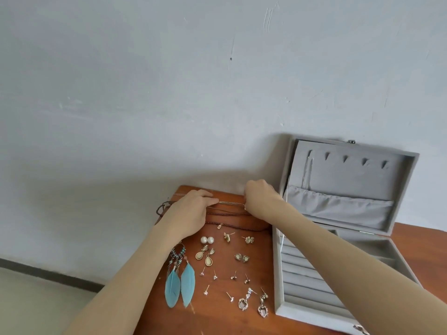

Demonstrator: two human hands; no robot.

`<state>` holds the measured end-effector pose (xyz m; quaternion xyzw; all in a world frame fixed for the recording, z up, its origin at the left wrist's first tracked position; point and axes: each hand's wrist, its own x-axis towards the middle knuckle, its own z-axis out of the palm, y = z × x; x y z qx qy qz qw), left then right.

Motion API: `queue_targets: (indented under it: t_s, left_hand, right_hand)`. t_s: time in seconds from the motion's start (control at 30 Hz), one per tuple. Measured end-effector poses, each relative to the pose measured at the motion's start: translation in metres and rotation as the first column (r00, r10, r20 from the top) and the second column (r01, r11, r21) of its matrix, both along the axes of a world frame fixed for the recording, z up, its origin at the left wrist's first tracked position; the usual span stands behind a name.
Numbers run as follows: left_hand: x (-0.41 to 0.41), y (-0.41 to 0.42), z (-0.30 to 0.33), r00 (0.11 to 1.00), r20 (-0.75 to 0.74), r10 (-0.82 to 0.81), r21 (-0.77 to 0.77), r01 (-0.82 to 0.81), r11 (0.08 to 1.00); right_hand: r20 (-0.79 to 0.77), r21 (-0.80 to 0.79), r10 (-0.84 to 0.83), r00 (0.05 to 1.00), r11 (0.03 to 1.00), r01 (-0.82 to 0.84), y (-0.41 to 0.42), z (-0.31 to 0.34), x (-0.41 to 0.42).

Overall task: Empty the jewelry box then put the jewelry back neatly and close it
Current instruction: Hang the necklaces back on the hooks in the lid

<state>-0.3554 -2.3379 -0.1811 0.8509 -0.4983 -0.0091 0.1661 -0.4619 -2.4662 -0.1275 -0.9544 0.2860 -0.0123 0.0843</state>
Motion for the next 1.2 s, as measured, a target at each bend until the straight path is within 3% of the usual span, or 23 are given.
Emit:
queue_targets:
  t_s: [0.23,0.4,0.53,0.67,0.73,0.97,1.2]
  left_hand:
    - [-0.004,0.002,0.0,0.996,-0.092,0.001,-0.027,-0.004,1.0]
    - [-0.01,0.004,0.004,0.989,-0.145,0.025,-0.093,-0.039,0.995]
    - [-0.026,-0.001,0.023,0.987,-0.162,0.021,-0.218,-0.057,0.974]
    - [-0.046,-0.01,0.041,0.932,-0.353,-0.078,-0.323,-0.043,0.945]
    - [-0.054,-0.009,0.048,0.926,-0.368,-0.083,-0.352,-0.056,0.934]
    - [-0.064,0.01,0.094,0.944,-0.317,-0.09,-0.443,-0.064,0.894]
    - [-0.094,0.005,0.115,0.945,-0.295,-0.14,-0.45,-0.008,0.893]
  right_hand:
    - [-0.018,0.029,-0.012,1.0,1.0,0.012,0.0,-0.001,0.002]
    - [0.119,0.13,-0.03,0.992,0.991,0.015,-0.001,0.006,0.001]
    - [0.251,0.22,0.043,0.967,0.97,-0.1,0.003,0.03,-0.007]
    - [0.377,0.318,0.043,0.925,0.932,-0.172,0.008,0.05,-0.023]
    - [0.432,0.35,0.025,0.902,0.917,-0.193,0.008,0.058,-0.032]
    - [0.532,0.509,-0.094,0.841,0.83,-0.23,-0.011,0.076,-0.082]
    - [0.574,0.719,-0.303,0.761,0.631,-0.292,-0.041,0.061,-0.146]
